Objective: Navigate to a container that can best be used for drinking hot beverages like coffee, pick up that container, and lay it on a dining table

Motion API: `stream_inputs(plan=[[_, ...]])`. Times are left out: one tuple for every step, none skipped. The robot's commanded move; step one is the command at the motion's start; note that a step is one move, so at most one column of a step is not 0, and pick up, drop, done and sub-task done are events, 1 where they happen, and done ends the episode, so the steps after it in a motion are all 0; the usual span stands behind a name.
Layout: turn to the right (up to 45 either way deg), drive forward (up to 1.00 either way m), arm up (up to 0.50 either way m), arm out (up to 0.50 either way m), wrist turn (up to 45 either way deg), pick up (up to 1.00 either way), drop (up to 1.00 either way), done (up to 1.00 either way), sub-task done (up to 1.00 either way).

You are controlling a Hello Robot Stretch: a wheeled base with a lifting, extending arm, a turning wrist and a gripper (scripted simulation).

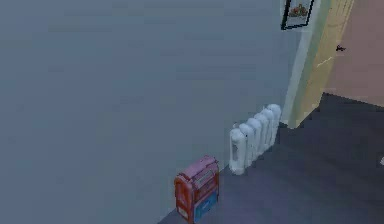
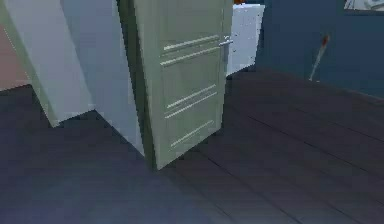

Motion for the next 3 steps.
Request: stream_inputs(plan=[[36.0, 0.0, 0.0, 0.0, 0.0, 0.0, 0.0, 0.0, 0.0], [0.0, 1.0, 0.0, 0.0, 0.0, 0.0, 0.0, 0.0, 0.0], [3.0, 0.0, 0.0, 0.0, 0.0, 0.0, 0.0, 0.0, 0.0]])
